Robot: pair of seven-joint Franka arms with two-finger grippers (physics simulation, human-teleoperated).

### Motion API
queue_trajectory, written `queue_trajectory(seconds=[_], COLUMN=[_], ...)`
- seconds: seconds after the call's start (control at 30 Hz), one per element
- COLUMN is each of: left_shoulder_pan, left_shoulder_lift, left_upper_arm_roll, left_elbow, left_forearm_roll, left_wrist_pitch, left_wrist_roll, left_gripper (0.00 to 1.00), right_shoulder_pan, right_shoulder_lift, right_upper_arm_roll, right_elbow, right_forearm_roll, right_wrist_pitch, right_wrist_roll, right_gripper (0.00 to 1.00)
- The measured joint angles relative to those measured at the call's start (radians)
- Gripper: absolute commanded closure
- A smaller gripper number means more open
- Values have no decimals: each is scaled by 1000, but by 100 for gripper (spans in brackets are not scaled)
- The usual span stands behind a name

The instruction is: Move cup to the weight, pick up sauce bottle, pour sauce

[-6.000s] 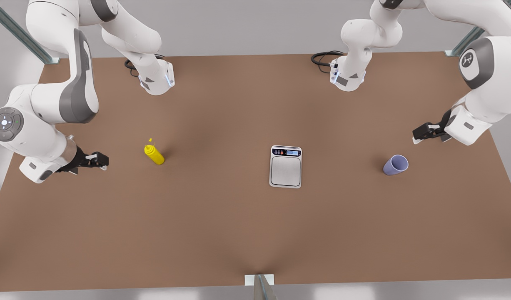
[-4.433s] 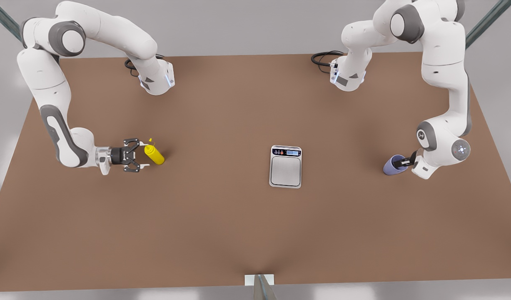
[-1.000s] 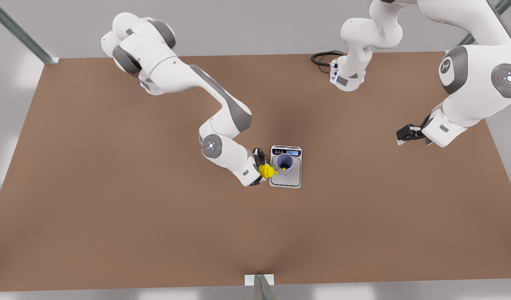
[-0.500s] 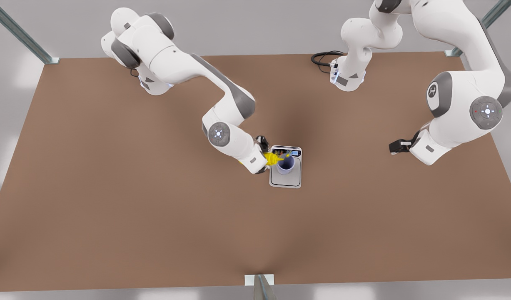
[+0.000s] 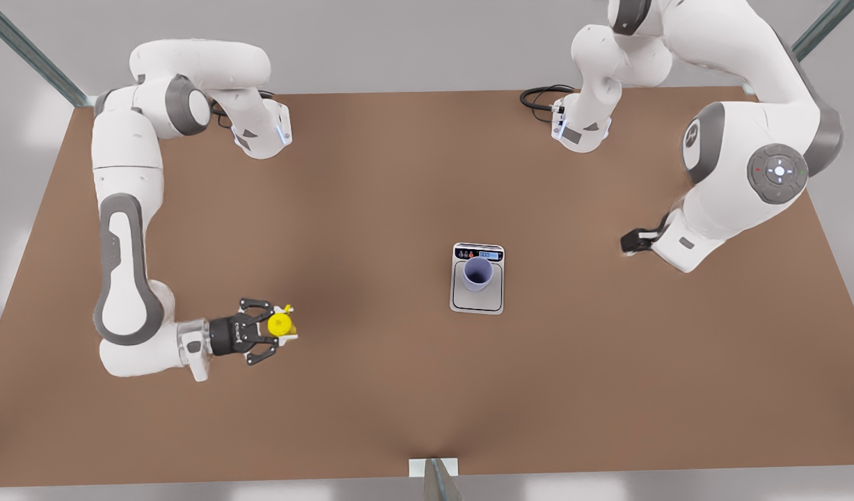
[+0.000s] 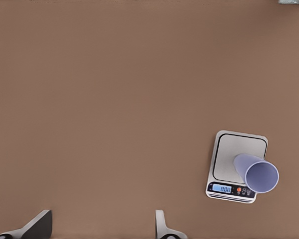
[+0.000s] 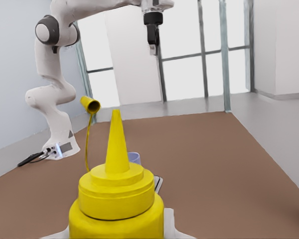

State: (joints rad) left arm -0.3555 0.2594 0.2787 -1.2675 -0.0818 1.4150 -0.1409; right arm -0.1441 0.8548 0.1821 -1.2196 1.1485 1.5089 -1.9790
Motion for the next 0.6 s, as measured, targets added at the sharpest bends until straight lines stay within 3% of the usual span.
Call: queue_trajectory(seconds=[0.03, 0.1, 0.6], left_shoulder_pan=[81, 93, 42], left_shoulder_lift=[-45, -152, -103], left_upper_arm_roll=[-80, -86, -85], left_elbow=[-42, -183, -187], left_forearm_roll=[-2, -6, 4], left_wrist_pitch=[7, 54, 58], left_wrist_roll=[12, 21, 11], left_gripper=[0, 0, 0], right_shoulder_pan=[-2, -5, -9], right_shoulder_lift=[24, 89, 223], right_upper_arm_roll=[0, 0, -6], right_elbow=[0, 0, -17], right_forearm_roll=[28, 60, 64], right_wrist_pitch=[0, -13, -8], right_wrist_roll=[-48, -114, -259], right_gripper=[52, 52, 51])
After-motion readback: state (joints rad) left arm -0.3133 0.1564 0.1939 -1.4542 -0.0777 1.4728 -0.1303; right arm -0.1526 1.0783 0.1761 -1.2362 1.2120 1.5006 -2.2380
